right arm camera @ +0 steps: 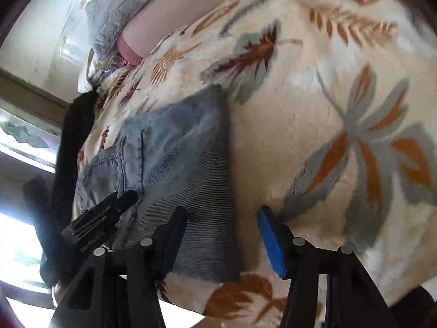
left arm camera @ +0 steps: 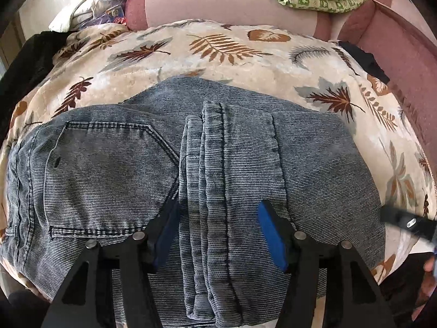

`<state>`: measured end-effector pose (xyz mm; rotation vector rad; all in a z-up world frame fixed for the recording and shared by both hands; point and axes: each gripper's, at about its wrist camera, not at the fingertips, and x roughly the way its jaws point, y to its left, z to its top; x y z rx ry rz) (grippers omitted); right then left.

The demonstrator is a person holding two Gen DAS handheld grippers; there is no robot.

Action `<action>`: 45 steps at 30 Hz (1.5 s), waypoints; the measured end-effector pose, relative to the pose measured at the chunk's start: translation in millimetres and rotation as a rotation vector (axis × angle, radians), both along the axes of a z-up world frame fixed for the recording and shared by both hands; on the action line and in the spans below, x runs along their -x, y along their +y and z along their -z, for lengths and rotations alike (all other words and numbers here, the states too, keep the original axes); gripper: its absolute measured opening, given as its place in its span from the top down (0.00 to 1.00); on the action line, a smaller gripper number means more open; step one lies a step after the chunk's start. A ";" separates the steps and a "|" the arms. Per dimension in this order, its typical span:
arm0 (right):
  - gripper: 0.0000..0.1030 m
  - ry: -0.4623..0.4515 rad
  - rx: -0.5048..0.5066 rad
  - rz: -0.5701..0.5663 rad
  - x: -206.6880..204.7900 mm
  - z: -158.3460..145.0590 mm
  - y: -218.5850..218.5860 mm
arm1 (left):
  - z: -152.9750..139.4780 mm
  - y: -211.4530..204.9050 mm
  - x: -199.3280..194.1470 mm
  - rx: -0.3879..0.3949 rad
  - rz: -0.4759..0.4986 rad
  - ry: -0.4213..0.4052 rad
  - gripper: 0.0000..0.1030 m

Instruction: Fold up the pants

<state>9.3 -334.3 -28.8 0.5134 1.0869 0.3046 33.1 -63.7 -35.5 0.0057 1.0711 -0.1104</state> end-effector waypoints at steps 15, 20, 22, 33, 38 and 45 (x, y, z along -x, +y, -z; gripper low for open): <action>0.32 -0.075 -0.192 0.027 -4.1 8.1 -7.3 | -38.0 46.8 33.3 0.203 -0.047 -0.094 0.35; 0.32 -0.100 -0.146 0.027 0.7 12.1 2.9 | -44.6 141.0 74.7 0.430 -0.307 -0.112 0.33; 0.32 -0.121 -0.151 0.012 1.1 4.7 6.8 | -43.8 175.8 90.2 0.516 -0.409 -0.121 0.33; 0.32 -0.157 -0.192 -0.042 1.2 -5.0 30.8 | -0.3 246.7 113.6 0.708 -0.714 -0.098 0.27; 0.32 -0.160 -0.182 -0.034 2.1 -4.7 29.8 | 8.1 252.4 112.3 0.735 -0.769 -0.090 0.27; 0.32 -0.163 -0.198 -0.063 -4.4 -18.3 39.0 | 15.2 251.4 116.9 0.703 -0.776 -0.079 0.27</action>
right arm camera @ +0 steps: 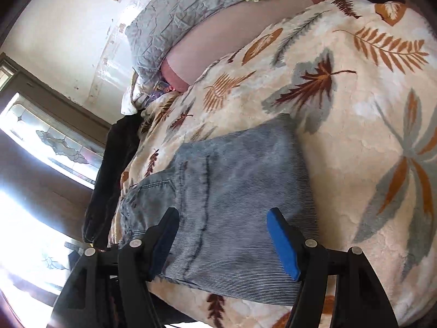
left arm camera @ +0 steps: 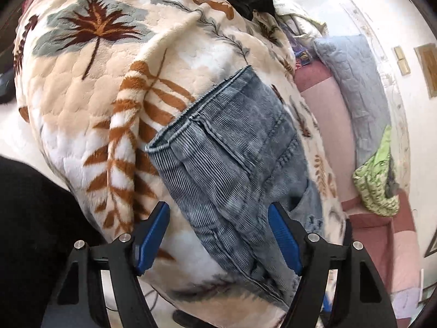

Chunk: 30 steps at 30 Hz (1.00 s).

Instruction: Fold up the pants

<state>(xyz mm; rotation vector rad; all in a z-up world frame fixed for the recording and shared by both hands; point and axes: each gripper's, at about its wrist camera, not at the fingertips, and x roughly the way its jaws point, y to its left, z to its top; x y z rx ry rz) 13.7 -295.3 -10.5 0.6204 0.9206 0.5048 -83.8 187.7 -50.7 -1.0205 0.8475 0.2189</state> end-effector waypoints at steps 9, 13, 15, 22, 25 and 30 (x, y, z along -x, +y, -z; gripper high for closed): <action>0.32 -0.069 0.260 -0.278 -99.1 -66.7 124.6 | -0.5 5.1 -9.6 -0.076 -0.005 0.008 0.42; 0.32 -0.035 0.404 -0.511 -129.6 -51.2 220.4 | 1.8 8.5 -7.7 -0.075 -0.003 -0.002 0.44; 0.33 -0.045 0.593 -0.459 -148.3 -35.7 249.3 | 2.2 8.0 -7.4 -0.087 0.002 -0.009 0.44; 0.45 0.094 0.721 -0.333 -189.3 3.7 245.1 | 4.7 12.0 -1.9 -0.096 0.033 -0.036 0.45; 0.81 0.134 0.723 -0.432 -195.5 18.6 255.7 | 3.9 10.1 -2.7 -0.114 0.038 -0.035 0.45; 0.93 -0.028 0.818 -0.407 -184.4 -2.9 261.0 | 4.6 9.5 -3.0 -0.122 0.043 -0.042 0.45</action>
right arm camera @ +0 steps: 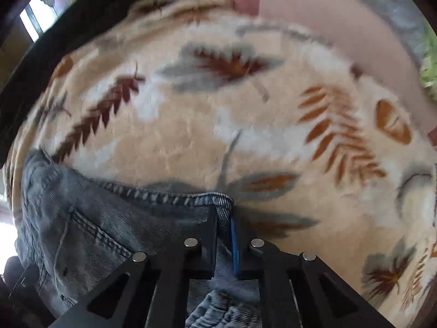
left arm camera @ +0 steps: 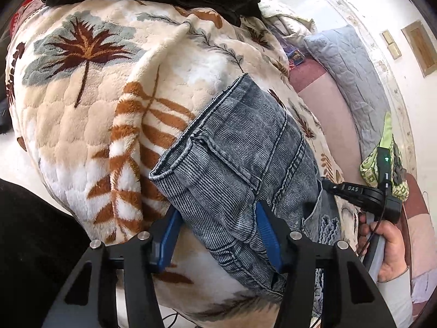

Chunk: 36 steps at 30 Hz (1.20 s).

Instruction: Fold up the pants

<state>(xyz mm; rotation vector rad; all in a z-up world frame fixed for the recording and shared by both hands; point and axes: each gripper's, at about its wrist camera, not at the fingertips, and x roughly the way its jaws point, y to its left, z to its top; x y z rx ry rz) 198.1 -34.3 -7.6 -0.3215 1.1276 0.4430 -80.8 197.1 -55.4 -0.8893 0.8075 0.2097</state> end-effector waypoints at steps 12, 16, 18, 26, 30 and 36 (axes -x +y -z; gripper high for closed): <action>0.56 -0.055 -0.255 0.101 39.3 -44.6 -29.7 | -29.4 -6.5 13.2 -0.083 -0.018 -0.037 0.45; 0.54 0.128 -0.358 0.039 66.3 -25.7 -10.7 | -76.0 -14.0 27.5 -0.215 -0.026 -0.158 0.44; 0.54 0.276 -0.374 0.018 71.2 5.7 5.1 | -88.8 -14.9 23.2 -0.263 -0.025 -0.193 0.36; 0.53 0.294 -0.403 0.018 66.0 -21.7 -3.2 | -18.2 -16.6 -50.4 -0.197 0.139 0.068 0.31; 0.52 0.326 -0.500 0.022 46.2 -36.0 -5.8 | -21.5 -41.5 -46.9 -0.363 0.179 0.079 0.31; 0.42 0.523 -0.469 -0.002 36.2 41.3 44.1 | -19.3 -42.2 -44.3 -0.386 0.190 0.044 0.31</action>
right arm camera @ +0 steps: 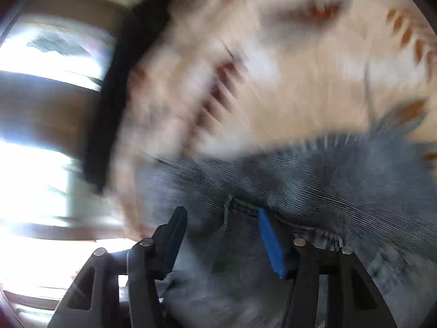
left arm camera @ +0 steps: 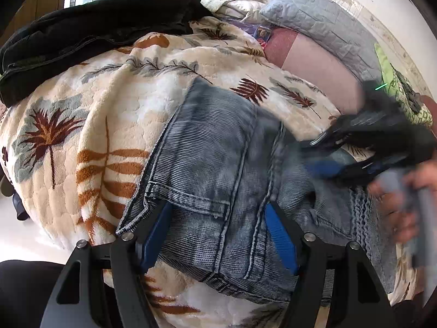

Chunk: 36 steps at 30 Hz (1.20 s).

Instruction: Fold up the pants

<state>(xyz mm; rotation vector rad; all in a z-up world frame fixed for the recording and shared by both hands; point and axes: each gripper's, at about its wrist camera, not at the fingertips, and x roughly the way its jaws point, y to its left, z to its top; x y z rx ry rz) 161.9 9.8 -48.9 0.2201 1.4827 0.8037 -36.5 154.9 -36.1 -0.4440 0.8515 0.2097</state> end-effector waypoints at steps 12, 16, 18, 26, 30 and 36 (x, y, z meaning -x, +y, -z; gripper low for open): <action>0.38 -0.030 0.036 -0.131 11.5 -1.9 51.9 | -1.1 5.5 9.8 0.042 0.008 -0.059 0.30; 0.38 -0.081 -0.010 -0.113 10.1 -45.6 43.8 | -5.4 14.0 20.4 0.087 -0.011 -0.117 0.30; 0.38 -0.097 -0.084 -0.126 15.9 -60.0 46.5 | -9.2 19.0 25.0 0.103 -0.037 -0.141 0.30; 0.39 0.002 -0.143 -0.056 23.8 -25.2 29.1 | -34.0 48.9 60.3 0.037 -0.251 -0.299 0.27; 0.37 -0.021 -0.210 -0.063 62.4 -43.9 -4.5 | -22.7 72.0 64.4 0.097 -0.352 -0.258 0.27; 0.34 0.077 -0.235 0.049 77.4 0.9 -22.6 | -13.1 78.1 62.7 0.136 -0.369 -0.202 0.27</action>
